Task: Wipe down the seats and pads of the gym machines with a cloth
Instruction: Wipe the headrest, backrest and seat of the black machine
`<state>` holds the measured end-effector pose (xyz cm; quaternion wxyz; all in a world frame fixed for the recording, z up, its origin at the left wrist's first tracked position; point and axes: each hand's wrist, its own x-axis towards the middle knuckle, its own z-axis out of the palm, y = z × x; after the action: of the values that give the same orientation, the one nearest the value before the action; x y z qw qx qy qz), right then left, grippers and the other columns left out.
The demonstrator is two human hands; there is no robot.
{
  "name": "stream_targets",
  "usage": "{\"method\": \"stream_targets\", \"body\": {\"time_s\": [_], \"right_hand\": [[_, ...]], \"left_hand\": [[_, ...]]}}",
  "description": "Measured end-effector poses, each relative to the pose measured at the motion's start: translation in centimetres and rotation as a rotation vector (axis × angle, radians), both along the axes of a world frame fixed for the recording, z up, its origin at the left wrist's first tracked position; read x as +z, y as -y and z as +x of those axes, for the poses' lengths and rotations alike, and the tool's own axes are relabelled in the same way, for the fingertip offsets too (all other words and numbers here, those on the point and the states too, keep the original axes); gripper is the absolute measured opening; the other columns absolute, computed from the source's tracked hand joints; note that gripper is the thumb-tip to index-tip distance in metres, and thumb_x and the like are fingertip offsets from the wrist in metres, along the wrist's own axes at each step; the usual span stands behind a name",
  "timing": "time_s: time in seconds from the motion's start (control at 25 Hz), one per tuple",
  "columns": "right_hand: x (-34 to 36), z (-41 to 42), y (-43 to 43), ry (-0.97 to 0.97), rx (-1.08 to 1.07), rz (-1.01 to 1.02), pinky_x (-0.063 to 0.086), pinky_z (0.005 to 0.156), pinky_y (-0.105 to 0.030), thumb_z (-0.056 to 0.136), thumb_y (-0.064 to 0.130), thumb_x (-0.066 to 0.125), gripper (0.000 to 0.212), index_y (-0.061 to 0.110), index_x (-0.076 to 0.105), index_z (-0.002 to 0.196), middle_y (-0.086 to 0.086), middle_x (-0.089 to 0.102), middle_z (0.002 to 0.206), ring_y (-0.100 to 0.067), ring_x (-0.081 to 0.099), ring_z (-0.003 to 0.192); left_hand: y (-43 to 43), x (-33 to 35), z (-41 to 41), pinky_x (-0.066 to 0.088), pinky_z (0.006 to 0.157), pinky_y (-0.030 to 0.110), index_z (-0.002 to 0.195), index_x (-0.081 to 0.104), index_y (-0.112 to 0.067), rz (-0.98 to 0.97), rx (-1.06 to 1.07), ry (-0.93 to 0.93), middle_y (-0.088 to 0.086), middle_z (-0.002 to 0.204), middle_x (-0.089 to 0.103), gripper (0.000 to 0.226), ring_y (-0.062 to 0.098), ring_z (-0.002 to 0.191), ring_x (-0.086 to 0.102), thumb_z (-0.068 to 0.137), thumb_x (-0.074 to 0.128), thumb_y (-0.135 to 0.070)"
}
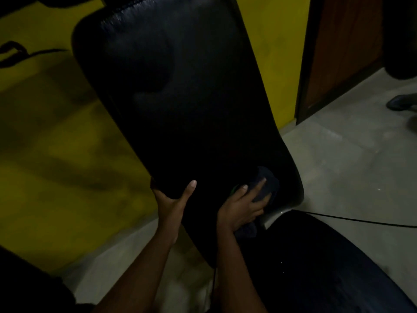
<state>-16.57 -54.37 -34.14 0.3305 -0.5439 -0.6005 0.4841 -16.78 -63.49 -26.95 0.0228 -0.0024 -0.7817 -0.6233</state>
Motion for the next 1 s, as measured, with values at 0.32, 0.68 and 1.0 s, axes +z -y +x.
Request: {"method": "stream_targets", "body": {"time_s": [0.32,0.68,1.0], "right_hand": [[1.5,-3.0,-6.2,-0.043,0.094,0.365,0.041,0.094,-0.047,0.096,0.037,0.031,0.048,0.03,0.028,0.144,-0.016,0.029,0.15,-0.036,0.042,0.117],[-8.3,1.5,-5.9,-0.05,-0.042,-0.321,0.021,0.109,-0.04,0.102,0.032,0.028,0.05,0.018,0.018,0.148,-0.021,0.015,0.153,-0.041,0.023,0.136],[-2.4,2.7,4.6,-0.173,0.281,0.128,0.02,0.107,-0.031,0.094,0.038,0.036,0.055,0.018,0.03,0.145,-0.021,0.021,0.152,-0.028,0.023,0.137]], "left_hand": [[0.9,-0.6,-0.2,0.044,0.101,0.038,0.144,0.018,-0.031,0.051,-0.096,0.051,-0.004,0.145,0.039,0.129,0.015,0.128,0.046,0.038,0.082,-0.067],[0.9,-1.9,0.0,0.042,0.104,0.051,0.145,0.017,-0.028,0.082,-0.127,0.025,0.002,0.144,0.04,0.134,0.02,0.129,0.046,0.034,0.085,-0.064],[0.7,-2.8,0.4,0.04,0.107,0.047,0.145,0.016,-0.034,0.039,-0.07,0.033,-0.003,0.148,0.035,0.124,0.016,0.132,0.042,0.045,0.084,-0.058]]}}
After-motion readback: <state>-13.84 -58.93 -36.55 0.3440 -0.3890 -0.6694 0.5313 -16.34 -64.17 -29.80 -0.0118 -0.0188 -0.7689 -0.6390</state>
